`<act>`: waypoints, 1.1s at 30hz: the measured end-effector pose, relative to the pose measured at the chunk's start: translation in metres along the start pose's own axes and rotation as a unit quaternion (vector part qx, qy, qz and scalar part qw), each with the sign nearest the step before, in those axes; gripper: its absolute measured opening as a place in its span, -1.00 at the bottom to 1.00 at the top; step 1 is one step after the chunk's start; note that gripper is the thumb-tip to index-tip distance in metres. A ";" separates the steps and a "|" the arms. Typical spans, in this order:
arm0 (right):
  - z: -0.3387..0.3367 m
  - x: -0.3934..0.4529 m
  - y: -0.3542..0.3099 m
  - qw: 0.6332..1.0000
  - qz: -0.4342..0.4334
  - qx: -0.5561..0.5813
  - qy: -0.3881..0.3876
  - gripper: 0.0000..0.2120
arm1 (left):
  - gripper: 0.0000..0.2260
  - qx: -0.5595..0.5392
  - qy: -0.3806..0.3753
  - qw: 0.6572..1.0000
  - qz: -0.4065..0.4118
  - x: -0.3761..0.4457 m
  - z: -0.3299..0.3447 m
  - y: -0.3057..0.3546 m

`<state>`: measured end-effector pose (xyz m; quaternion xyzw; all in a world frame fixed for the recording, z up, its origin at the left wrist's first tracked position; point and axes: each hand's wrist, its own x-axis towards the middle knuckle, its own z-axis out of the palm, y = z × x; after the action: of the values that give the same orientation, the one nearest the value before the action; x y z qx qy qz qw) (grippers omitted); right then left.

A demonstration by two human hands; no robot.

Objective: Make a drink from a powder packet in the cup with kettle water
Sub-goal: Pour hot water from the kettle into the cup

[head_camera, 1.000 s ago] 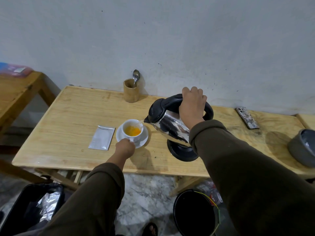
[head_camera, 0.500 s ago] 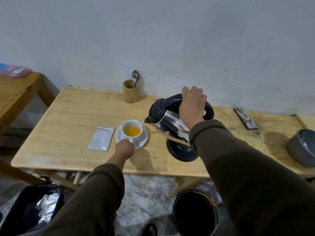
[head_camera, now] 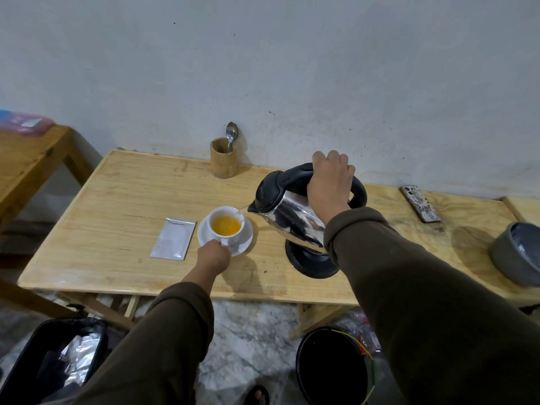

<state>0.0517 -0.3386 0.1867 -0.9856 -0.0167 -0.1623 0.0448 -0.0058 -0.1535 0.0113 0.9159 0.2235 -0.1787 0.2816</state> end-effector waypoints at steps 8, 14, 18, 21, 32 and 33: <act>0.003 -0.001 0.000 1.000 -0.001 -0.002 -0.001 -0.78 | -0.62 0.012 0.004 1.000 0.003 -0.002 -0.001 0.001; 0.004 -0.001 0.001 1.000 -0.001 0.003 0.002 -0.76 | -0.62 -0.002 0.001 1.000 -0.001 -0.003 -0.001 0.001; 0.004 -0.001 0.001 1.000 -0.001 0.005 0.001 -0.76 | -0.62 -0.003 -0.002 1.000 -0.001 -0.004 -0.002 0.002; 0.005 0.000 0.003 1.000 0.007 0.018 0.003 -0.78 | -0.63 -0.006 -0.005 1.000 -0.005 -0.006 -0.004 0.003; 0.006 -0.014 0.040 0.965 0.212 0.156 0.000 -0.79 | -0.64 -0.034 0.014 0.999 -0.013 -0.015 -0.001 0.009; 0.007 -0.017 0.045 0.958 0.233 0.166 0.005 -0.78 | -0.64 -0.036 0.016 0.999 -0.014 -0.016 -0.001 0.009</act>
<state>0.0403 -0.3827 0.1715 -0.9400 0.1868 -0.1472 0.2446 -0.0140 -0.1648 0.0231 0.9047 0.2468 -0.1597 0.3083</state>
